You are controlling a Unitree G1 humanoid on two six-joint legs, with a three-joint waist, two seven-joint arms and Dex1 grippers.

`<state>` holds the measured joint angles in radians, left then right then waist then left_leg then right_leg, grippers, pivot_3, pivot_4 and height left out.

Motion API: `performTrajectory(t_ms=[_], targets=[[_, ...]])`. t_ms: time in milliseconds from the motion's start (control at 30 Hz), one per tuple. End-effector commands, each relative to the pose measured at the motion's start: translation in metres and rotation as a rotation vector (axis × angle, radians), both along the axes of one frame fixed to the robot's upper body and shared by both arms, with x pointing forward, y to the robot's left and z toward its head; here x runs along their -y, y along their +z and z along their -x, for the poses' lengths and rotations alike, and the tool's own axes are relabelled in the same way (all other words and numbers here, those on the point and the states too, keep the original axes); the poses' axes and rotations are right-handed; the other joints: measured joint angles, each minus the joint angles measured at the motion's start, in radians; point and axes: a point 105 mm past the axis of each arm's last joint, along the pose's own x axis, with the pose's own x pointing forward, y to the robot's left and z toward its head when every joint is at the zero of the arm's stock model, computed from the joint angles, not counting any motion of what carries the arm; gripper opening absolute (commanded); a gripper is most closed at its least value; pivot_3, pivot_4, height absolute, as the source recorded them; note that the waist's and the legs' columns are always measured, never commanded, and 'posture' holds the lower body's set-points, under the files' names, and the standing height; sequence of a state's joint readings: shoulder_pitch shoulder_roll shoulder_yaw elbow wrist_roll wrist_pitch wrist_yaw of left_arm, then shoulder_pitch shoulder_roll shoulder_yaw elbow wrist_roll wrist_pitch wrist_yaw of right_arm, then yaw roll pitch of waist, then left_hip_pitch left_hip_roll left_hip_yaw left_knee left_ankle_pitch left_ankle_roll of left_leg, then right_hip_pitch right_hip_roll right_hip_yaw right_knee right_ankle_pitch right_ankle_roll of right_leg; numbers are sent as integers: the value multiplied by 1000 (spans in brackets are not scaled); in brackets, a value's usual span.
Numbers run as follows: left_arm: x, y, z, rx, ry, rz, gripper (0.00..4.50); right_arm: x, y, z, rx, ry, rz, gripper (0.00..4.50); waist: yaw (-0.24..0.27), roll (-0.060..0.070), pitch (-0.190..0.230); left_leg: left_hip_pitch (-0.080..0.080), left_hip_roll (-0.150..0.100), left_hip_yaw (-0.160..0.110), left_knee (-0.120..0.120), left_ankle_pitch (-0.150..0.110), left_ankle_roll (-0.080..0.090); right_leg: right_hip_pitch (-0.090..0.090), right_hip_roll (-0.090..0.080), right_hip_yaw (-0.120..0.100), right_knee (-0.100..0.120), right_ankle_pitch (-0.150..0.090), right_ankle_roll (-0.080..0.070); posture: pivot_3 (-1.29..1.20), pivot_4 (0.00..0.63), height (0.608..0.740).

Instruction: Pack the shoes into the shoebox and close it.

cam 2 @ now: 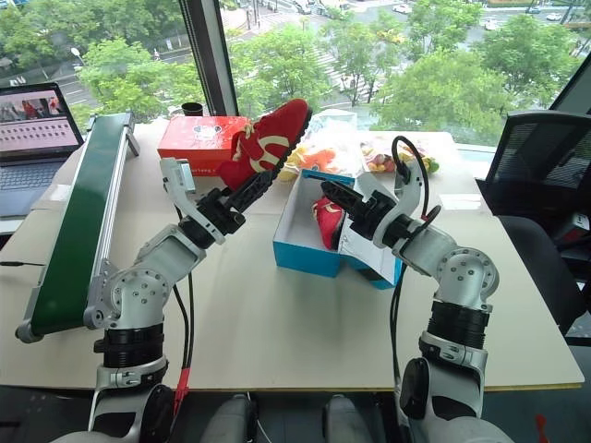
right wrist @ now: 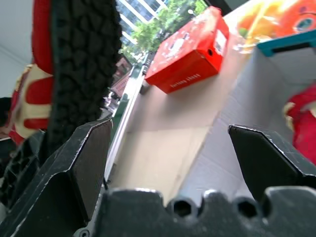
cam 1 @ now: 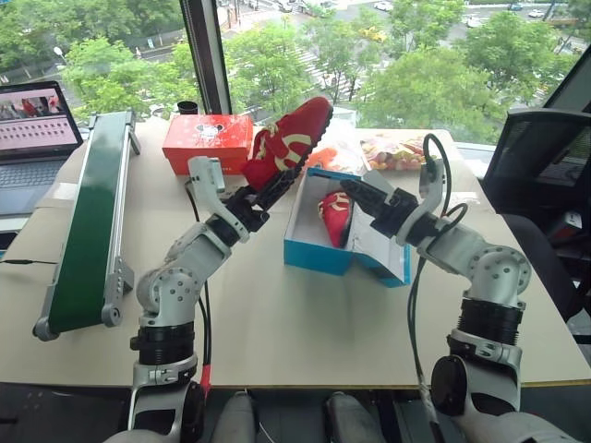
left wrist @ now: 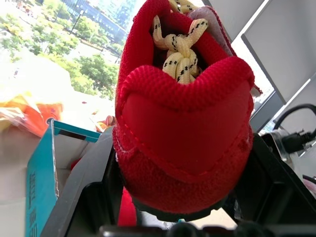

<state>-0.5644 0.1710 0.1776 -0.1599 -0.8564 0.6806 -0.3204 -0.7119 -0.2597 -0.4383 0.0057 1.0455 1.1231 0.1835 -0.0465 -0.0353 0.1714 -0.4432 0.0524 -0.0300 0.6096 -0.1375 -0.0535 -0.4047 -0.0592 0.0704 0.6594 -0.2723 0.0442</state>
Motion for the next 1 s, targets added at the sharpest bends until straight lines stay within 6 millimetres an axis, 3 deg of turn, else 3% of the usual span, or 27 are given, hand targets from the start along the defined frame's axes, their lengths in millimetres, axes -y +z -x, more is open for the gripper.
performTrajectory(t_ms=[33,233,433,533,733,800,900,1000], targets=[[16,4,12,41,-51,-7,2484,-16,30,6,104,48,-44,4500,1,0,0,0,0,0,0,0,0,0,0,0,0,0,0,0,150,739],[35,-10,28,26,-105,-44,2484,-31,45,11,128,105,-137,4500,4,0,0,-2,0,0,0,0,1,0,0,0,-1,0,0,0,150,739],[48,-9,37,27,-138,-33,2484,-53,41,10,115,149,-108,4500,4,0,0,-2,0,0,0,0,1,0,0,-1,-1,0,0,0,150,739],[48,-8,38,34,-134,-37,2484,-54,36,5,94,125,-96,3811,4,0,0,-2,0,0,0,0,1,0,0,-1,-1,0,0,0,150,739],[35,-2,34,54,-89,-53,2484,-50,27,-5,83,45,16,1725,4,0,0,-2,0,0,0,0,1,0,0,-1,-2,0,0,0,150,739],[30,-2,33,52,-71,-51,3447,-49,27,-9,82,19,47,1141,3,0,0,-2,0,0,0,0,1,0,0,-1,-2,0,0,0,150,739],[26,0,40,75,-97,-68,4453,-48,30,-12,85,-2,64,411,4,0,0,-2,0,0,0,0,1,0,0,-1,-2,0,0,0,150,739],[12,-1,45,99,-97,-130,4500,-45,36,-19,98,-53,84,352,0,0,0,-2,0,0,0,-1,1,-1,0,-1,-2,0,0,0,150,739]])
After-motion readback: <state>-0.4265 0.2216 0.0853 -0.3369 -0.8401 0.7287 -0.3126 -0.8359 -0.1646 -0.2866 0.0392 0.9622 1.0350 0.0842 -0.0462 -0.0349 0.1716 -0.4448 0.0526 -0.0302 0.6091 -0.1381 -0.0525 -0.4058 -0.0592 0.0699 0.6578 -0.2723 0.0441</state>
